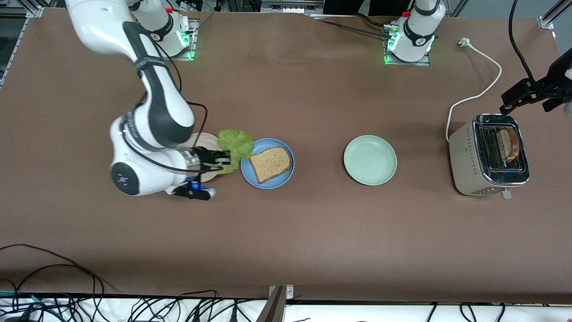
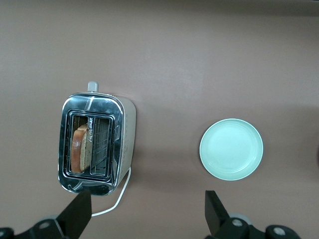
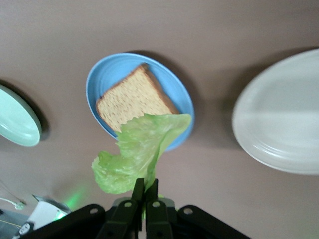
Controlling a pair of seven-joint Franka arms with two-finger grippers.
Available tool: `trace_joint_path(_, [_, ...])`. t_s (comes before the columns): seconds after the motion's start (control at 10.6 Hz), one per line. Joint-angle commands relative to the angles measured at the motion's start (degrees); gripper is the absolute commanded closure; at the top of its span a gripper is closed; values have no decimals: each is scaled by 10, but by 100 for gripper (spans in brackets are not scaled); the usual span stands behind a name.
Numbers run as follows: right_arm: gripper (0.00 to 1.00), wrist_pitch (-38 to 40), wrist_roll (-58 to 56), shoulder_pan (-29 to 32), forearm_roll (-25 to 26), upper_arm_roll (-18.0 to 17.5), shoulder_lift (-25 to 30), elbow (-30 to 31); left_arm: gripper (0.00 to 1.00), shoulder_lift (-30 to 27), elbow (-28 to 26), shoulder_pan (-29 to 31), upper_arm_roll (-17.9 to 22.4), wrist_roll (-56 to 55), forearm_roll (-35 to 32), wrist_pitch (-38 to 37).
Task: Make sandwich in blue plate with both arms
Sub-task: 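Carry the lettuce with the right gripper over the bread on the blue plate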
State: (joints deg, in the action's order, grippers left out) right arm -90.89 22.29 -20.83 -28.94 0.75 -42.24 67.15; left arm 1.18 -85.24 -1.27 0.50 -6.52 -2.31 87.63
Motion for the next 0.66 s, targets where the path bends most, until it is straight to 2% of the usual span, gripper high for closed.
trace_joint_path(0.0, [100,-101,18,-40,-63,4,-42,10,0,5,9,4,-4,-6,-9,1])
trace_joint_path(0.28, [100,-162,15,-66,-107,4,-81,39,0,6,9,5,-3,-6,-9,1])
trace_joint_path(0.57, [100,-172,14,-76,-108,4,-84,58,0,9,9,13,-4,-6,-9,1])
